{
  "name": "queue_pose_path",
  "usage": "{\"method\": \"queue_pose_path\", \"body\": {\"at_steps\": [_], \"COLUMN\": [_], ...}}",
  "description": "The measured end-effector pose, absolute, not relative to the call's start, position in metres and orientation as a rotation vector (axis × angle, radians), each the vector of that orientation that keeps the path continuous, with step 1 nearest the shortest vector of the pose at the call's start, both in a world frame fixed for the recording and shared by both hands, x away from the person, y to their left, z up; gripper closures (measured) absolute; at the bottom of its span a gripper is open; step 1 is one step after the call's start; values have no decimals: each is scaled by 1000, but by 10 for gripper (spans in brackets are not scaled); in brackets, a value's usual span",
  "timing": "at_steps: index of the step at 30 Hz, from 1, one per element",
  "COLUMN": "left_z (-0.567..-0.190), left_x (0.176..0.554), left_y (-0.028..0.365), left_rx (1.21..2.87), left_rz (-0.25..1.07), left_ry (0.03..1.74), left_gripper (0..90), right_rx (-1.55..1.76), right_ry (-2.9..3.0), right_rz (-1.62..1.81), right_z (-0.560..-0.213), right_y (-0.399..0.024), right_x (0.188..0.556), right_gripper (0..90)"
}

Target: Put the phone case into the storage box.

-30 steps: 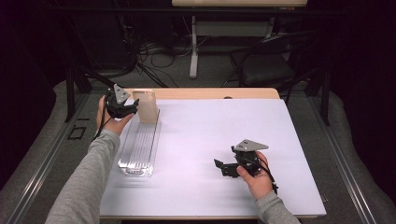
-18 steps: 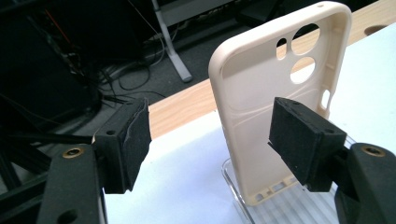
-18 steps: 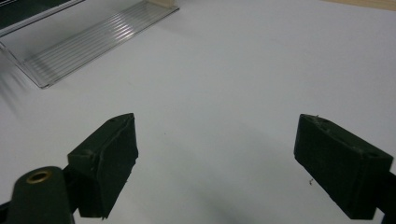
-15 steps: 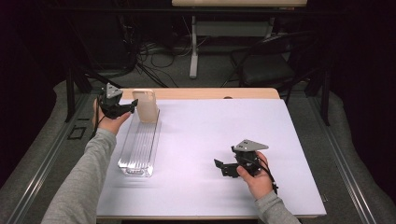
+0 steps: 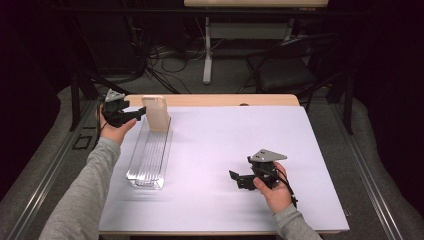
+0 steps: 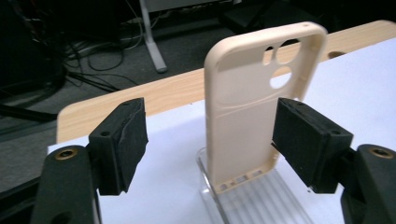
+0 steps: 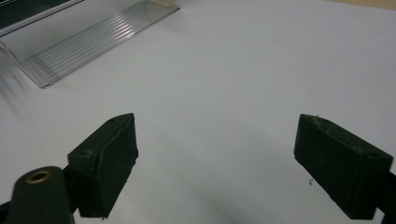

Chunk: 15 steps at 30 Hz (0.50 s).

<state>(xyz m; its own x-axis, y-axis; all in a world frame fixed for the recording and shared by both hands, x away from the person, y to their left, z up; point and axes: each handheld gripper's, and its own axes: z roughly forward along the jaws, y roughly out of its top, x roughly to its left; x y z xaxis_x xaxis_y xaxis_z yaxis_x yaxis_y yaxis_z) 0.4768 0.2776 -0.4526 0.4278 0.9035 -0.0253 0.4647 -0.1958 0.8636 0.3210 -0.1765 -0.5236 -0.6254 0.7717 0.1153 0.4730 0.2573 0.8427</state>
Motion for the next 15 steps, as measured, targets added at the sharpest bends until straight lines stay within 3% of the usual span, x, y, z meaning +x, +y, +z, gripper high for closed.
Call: {"method": "queue_pose_path", "body": {"at_steps": [15], "left_z": [-446], "left_x": [467], "left_y": [278], "left_rx": [1844], "left_rz": [488], "left_ry": [1167], "left_gripper": [239], "right_rx": [1142], "right_ry": [2215], "right_rz": [1303], "right_z": [-523], "right_y": [-178], "right_x": [321], "right_gripper": [129]}}
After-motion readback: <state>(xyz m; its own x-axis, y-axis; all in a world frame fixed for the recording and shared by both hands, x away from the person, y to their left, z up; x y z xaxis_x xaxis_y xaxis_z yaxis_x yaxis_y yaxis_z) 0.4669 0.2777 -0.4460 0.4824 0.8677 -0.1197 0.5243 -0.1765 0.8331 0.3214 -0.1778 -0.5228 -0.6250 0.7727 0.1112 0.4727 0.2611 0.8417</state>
